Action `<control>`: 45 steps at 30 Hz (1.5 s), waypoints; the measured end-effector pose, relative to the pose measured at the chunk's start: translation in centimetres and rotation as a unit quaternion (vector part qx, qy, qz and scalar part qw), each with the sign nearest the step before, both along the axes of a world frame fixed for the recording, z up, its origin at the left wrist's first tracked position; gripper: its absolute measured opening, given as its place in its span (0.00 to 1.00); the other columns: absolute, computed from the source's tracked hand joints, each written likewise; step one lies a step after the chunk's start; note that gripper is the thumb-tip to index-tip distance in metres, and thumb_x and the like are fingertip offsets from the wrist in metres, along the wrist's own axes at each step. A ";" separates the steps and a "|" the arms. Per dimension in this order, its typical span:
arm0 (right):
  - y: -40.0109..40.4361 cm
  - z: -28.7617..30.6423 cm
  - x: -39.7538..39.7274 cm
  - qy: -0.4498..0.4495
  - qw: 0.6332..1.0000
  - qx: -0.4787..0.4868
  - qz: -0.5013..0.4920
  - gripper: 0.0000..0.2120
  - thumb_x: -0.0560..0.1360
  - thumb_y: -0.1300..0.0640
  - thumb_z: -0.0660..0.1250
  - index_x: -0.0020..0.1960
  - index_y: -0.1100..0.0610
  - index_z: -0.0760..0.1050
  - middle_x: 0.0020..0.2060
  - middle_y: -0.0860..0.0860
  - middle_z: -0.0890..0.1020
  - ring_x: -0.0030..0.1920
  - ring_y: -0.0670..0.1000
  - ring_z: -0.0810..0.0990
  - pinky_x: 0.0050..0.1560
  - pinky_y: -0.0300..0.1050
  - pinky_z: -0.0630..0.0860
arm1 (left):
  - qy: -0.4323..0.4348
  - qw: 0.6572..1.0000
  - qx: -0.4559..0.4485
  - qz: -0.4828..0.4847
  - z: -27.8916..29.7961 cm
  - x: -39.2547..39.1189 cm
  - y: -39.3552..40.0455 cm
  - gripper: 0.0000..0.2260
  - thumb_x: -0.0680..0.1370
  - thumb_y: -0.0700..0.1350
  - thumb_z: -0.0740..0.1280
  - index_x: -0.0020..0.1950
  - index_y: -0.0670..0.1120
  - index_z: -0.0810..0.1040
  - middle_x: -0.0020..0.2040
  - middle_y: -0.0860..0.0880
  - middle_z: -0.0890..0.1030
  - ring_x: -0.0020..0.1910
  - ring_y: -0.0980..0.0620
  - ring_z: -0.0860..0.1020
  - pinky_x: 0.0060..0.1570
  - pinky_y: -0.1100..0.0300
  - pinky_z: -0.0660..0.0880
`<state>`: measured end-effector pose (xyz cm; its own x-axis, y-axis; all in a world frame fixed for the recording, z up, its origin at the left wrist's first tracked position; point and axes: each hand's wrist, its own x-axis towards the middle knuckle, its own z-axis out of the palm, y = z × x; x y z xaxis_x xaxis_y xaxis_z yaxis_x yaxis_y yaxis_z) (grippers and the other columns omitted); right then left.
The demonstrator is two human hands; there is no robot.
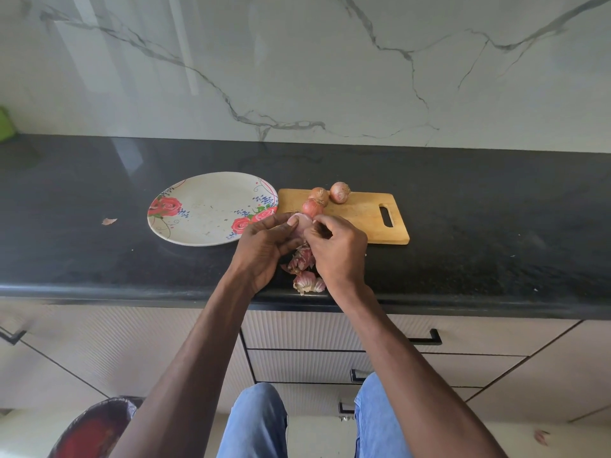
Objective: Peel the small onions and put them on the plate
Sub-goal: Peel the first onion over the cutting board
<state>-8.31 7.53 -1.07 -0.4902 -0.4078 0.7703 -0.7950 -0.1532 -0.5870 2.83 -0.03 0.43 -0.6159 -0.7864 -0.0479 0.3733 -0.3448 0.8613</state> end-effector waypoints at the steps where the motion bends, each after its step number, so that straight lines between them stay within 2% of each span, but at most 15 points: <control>1: 0.1 0.2 0.0 -0.021 1.000 -0.005 0.010 0.15 0.76 0.53 0.70 0.39 0.64 0.81 0.31 0.54 0.82 0.30 0.53 0.78 0.31 0.52 0.76 | -0.003 1.000 0.007 -0.001 0.0 0.0 -0.1 0.06 0.80 0.35 0.66 0.54 0.37 0.81 0.44 0.43 0.85 0.41 0.51 0.84 0.41 0.63 0.82; 4: 0.6 0.9 0.2 -0.133 0.989 0.011 0.057 0.13 0.73 0.51 0.73 0.43 0.62 0.84 0.34 0.52 0.84 0.34 0.53 0.82 0.35 0.49 0.80 | 0.003 0.999 0.038 -0.013 -0.1 0.1 -0.5 0.05 0.80 0.35 0.66 0.53 0.38 0.81 0.47 0.41 0.84 0.46 0.48 0.82 0.48 0.59 0.82; 6: 0.8 1.2 0.0 -0.225 0.970 0.037 0.079 0.08 0.73 0.56 0.75 0.47 0.61 0.86 0.34 0.49 0.85 0.36 0.50 0.83 0.38 0.44 0.81 | 0.010 0.998 0.058 -0.018 -0.1 0.1 -0.6 0.05 0.80 0.36 0.66 0.51 0.37 0.81 0.50 0.39 0.83 0.50 0.45 0.81 0.55 0.57 0.80; 8: 0.8 1.3 -0.5 -0.305 0.946 0.053 0.095 0.06 0.73 0.61 0.75 0.49 0.60 0.86 0.34 0.49 0.86 0.36 0.48 0.82 0.40 0.48 0.80 | 0.022 0.996 0.079 -0.021 0.1 0.1 -0.5 0.05 0.80 0.35 0.66 0.51 0.36 0.81 0.50 0.38 0.83 0.51 0.44 0.81 0.57 0.54 0.79; 12: 0.7 1.6 -0.9 -0.412 0.899 0.040 0.142 0.03 0.72 0.64 0.74 0.44 0.58 0.86 0.34 0.55 0.86 0.36 0.54 0.83 0.43 0.54 0.81 | 0.048 0.993 0.104 -0.030 0.6 0.0 -0.1 0.06 0.81 0.35 0.63 0.51 0.35 0.79 0.50 0.37 0.83 0.47 0.45 0.83 0.48 0.55 0.84; 16: 1.4 2.0 -1.0 -0.496 0.853 -0.013 0.161 0.03 0.73 0.69 0.72 0.41 0.65 0.82 0.30 0.57 0.82 0.29 0.52 0.79 0.27 0.40 0.74 | 0.065 0.986 0.151 0.000 0.7 0.0 -0.2 0.09 0.83 0.36 0.60 0.60 0.32 0.73 0.49 0.32 0.81 0.39 0.43 0.85 0.36 0.59 0.82; 18: 1.3 1.6 -1.1 -0.468 0.873 -0.015 0.140 0.03 0.73 0.68 0.71 0.41 0.64 0.83 0.30 0.55 0.83 0.29 0.52 0.79 0.28 0.44 0.77 | 0.072 0.985 0.157 0.008 0.6 0.0 -0.5 0.11 0.84 0.37 0.60 0.64 0.33 0.71 0.50 0.32 0.81 0.39 0.42 0.85 0.36 0.59 0.82; 20: 1.0 1.0 -0.9 -0.348 0.933 0.043 0.079 0.03 0.74 0.65 0.72 0.46 0.60 0.85 0.33 0.51 0.84 0.32 0.51 0.81 0.36 0.51 0.80 | 0.076 0.985 0.152 0.004 0.5 0.0 -0.4 0.11 0.84 0.37 0.59 0.64 0.33 0.72 0.49 0.32 0.82 0.40 0.41 0.85 0.37 0.59 0.83; 22: 0.7 0.7 -0.3 -0.200 0.973 0.112 0.012 0.06 0.74 0.64 0.72 0.49 0.58 0.85 0.38 0.48 0.85 0.36 0.47 0.82 0.40 0.46 0.81 | 0.084 0.986 0.146 0.001 0.4 0.0 -0.4 0.10 0.84 0.36 0.59 0.62 0.33 0.73 0.50 0.33 0.82 0.44 0.39 0.85 0.40 0.58 0.83; 24: 0.5 0.4 0.1 -0.086 0.981 0.169 -0.033 0.05 0.74 0.65 0.72 0.48 0.60 0.85 0.43 0.51 0.84 0.42 0.49 0.81 0.44 0.45 0.80 | 0.089 0.987 0.134 0.002 0.3 0.0 -0.4 0.08 0.83 0.36 0.60 0.60 0.34 0.74 0.53 0.34 0.81 0.50 0.37 0.83 0.44 0.57 0.83; 26: 0.4 0.1 0.2 -0.043 0.980 0.186 -0.061 0.04 0.73 0.66 0.72 0.46 0.62 0.84 0.45 0.54 0.83 0.45 0.51 0.80 0.45 0.46 0.79 | 0.082 0.990 0.115 0.002 0.0 0.0 -0.6 0.08 0.83 0.35 0.60 0.59 0.35 0.75 0.54 0.35 0.81 0.55 0.37 0.81 0.48 0.56 0.83; 30: 0.6 0.6 0.1 -0.078 0.992 0.092 0.026 0.09 0.76 0.58 0.74 0.54 0.61 0.85 0.48 0.52 0.85 0.48 0.47 0.82 0.48 0.37 0.79 | 0.066 0.996 0.064 -0.007 -0.1 -0.2 -0.5 0.08 0.83 0.37 0.61 0.58 0.37 0.78 0.52 0.39 0.83 0.51 0.44 0.82 0.51 0.56 0.83; 33: 0.4 0.7 0.0 -0.110 0.983 0.118 0.088 0.19 0.74 0.55 0.76 0.63 0.59 0.81 0.56 0.50 0.85 0.55 0.39 0.79 0.56 0.27 0.73 | 0.047 0.998 0.036 -0.002 -0.2 -0.2 -0.5 0.08 0.83 0.38 0.62 0.58 0.39 0.79 0.51 0.41 0.84 0.48 0.48 0.83 0.50 0.56 0.83; 39: 0.5 0.4 -0.9 -0.173 0.970 0.121 0.124 0.17 0.72 0.62 0.77 0.60 0.62 0.82 0.54 0.53 0.86 0.56 0.44 0.84 0.60 0.45 0.80 | 0.038 0.999 -0.005 0.011 -0.1 -0.1 -0.1 0.09 0.73 0.39 0.70 0.52 0.39 0.82 0.45 0.43 0.85 0.43 0.49 0.84 0.44 0.60 0.82; 45: 0.5 0.3 -0.7 -0.173 0.971 0.105 0.126 0.11 0.73 0.61 0.76 0.55 0.61 0.84 0.46 0.52 0.88 0.45 0.44 0.86 0.49 0.46 0.84 | 0.032 0.999 -0.021 0.014 -0.5 -0.1 -0.4 0.10 0.75 0.40 0.70 0.53 0.36 0.82 0.45 0.42 0.85 0.43 0.50 0.84 0.44 0.60 0.81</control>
<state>-9.01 8.05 -0.75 -0.5691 -0.6780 0.4653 -0.4982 -0.1659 -0.8511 2.73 -0.45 -0.10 -0.5937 -0.8043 0.0237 0.4376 -0.2980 0.8484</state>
